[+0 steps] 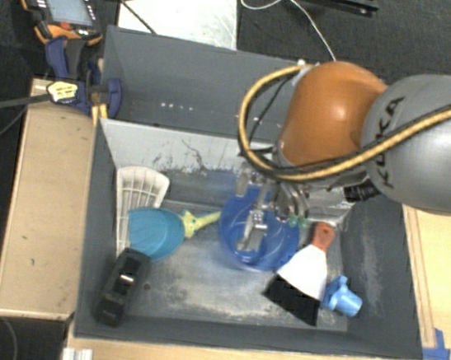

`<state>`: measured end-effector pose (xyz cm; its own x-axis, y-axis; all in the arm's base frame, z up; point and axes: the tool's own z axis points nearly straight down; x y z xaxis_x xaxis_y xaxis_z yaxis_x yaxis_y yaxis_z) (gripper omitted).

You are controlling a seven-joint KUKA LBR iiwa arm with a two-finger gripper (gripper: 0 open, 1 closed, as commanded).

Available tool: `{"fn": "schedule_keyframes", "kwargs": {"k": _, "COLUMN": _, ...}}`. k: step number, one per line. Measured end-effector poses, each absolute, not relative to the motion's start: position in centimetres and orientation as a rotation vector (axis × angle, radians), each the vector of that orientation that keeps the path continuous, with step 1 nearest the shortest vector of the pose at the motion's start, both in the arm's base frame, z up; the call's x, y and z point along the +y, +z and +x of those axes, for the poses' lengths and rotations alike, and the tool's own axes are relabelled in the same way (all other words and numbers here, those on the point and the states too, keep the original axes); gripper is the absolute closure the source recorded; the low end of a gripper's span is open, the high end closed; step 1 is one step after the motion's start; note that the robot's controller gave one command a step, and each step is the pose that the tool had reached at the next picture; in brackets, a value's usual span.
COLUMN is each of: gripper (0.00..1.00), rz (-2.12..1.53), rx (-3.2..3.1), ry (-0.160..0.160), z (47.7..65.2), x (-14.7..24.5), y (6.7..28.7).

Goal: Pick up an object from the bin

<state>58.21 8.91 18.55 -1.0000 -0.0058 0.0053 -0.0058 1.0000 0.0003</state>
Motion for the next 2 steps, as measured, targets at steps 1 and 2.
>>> {"fn": "schedule_keyframes", "kwargs": {"k": 1, "gripper": 0.00, "rz": 0.004, "rx": -3.145, "ry": -0.002, "z": 58.4, "x": 8.9, "y": 19.0}}
{"fn": "schedule_keyframes", "kwargs": {"k": 2, "gripper": 0.00, "rz": 0.174, "rx": -3.139, "ry": -0.002, "z": 57.0, "x": 6.7, "y": 12.3}}
